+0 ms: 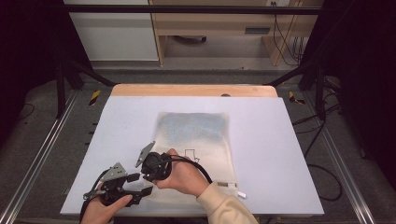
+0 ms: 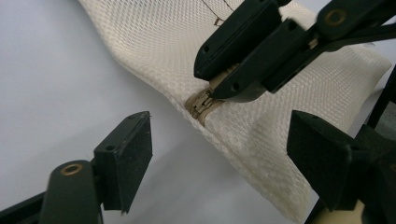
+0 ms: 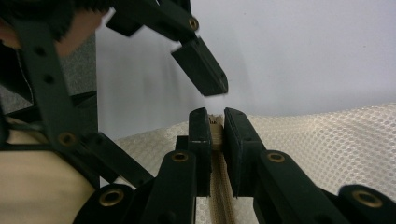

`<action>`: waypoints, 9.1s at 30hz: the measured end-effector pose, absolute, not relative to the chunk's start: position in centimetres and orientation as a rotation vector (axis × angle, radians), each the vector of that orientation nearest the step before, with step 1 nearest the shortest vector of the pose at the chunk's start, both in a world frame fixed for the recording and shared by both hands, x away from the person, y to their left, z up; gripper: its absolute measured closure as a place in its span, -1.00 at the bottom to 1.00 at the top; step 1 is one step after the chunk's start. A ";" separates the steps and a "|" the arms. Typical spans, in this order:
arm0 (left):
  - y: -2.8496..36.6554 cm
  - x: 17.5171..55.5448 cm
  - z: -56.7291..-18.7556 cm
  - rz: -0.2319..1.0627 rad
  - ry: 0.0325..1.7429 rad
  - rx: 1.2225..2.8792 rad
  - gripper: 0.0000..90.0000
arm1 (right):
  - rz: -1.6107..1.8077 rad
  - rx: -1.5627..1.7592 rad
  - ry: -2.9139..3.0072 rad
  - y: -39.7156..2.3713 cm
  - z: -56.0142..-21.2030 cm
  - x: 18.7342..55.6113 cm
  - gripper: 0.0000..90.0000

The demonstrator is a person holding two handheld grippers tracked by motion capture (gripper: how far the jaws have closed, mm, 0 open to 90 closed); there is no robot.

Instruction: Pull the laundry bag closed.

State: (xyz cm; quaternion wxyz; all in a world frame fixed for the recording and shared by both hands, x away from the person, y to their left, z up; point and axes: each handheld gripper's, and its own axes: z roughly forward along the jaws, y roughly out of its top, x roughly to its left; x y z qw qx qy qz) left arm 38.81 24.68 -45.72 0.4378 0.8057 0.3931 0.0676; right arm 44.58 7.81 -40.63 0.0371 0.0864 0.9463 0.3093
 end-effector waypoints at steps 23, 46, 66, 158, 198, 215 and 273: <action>24.0 40.5 -47.1 -0.052 0.882 1.995 -0.01 | 0.957 0.267 2.907 7.3 -40.3 44.9 0.82; 24.1 41.9 -47.3 -0.038 0.852 2.014 0.31 | 0.960 0.248 2.898 7.1 -40.6 44.8 0.81; 24.1 42.7 -47.6 -0.054 0.867 2.020 0.79 | 0.950 0.259 2.891 6.9 -40.7 44.8 0.81; 23.1 41.8 -47.0 -0.030 0.847 2.063 0.83 | 0.777 0.285 2.913 3.0 -41.9 44.4 0.82; 22.6 41.6 -47.1 -0.044 0.827 2.073 0.82 | 0.785 0.314 2.910 1.7 -42.0 44.2 0.82; 22.5 41.5 -47.0 -0.046 0.819 2.063 0.82 | 0.796 0.330 2.900 0.9 -42.0 44.3 0.82; 22.3 41.2 -46.8 -0.020 0.818 2.068 0.80 | 0.907 0.445 2.830 -3.6 -43.0 43.5 0.82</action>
